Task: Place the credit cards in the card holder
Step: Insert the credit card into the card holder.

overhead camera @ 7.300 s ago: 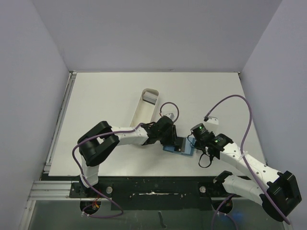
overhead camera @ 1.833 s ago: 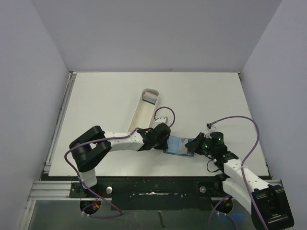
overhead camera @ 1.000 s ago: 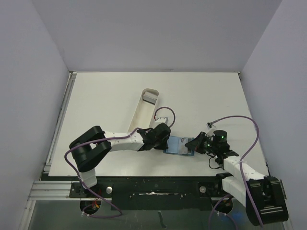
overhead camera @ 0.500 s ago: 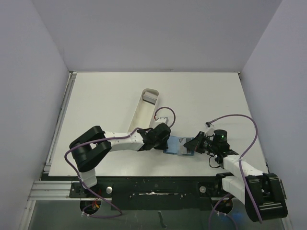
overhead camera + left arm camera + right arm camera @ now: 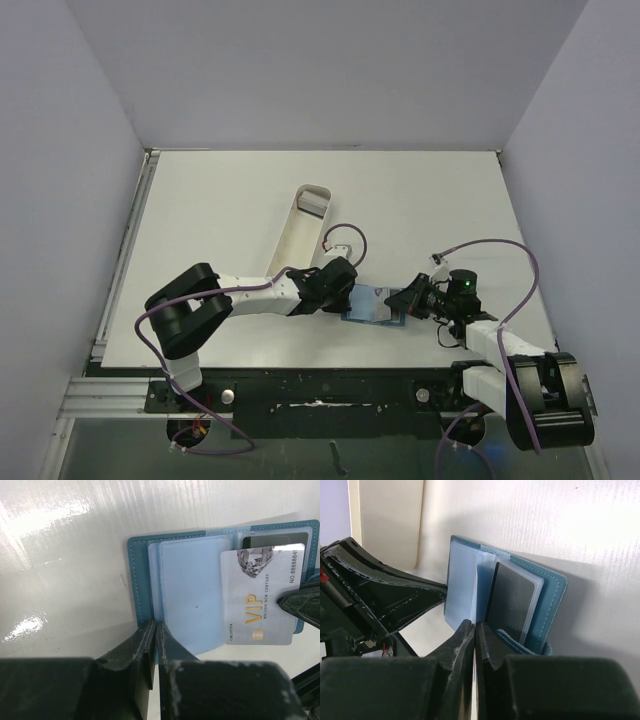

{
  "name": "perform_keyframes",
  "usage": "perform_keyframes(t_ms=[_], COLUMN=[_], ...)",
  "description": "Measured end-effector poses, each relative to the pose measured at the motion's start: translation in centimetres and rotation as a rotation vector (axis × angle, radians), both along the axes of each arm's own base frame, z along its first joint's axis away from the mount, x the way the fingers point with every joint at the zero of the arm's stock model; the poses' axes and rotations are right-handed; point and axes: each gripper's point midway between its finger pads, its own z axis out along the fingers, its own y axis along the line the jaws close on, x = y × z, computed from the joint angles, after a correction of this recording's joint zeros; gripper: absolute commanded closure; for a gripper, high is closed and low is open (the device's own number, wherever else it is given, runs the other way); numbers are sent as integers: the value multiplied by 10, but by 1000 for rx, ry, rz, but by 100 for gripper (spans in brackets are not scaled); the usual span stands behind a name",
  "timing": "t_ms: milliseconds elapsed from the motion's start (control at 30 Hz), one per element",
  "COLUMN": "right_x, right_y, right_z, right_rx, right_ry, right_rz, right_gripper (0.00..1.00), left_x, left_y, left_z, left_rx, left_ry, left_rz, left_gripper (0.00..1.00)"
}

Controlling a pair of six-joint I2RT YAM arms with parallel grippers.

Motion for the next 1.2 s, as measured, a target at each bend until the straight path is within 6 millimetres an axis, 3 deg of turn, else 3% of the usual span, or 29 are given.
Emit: perform_keyframes(t_ms=[700,1200], right_x=[5,-2], right_y=[3,-1], right_z=[3,-9], right_rx=[42,37], right_ry=[-22,24], right_rz=[-22,-58], right_gripper=[100,97], left_x=[-7,-11], left_y=[-7,-13], left_z=[1,0], left_rx=[-28,-59], left_ry=[28,58], left_rz=[-13,-6], left_gripper=[95,95])
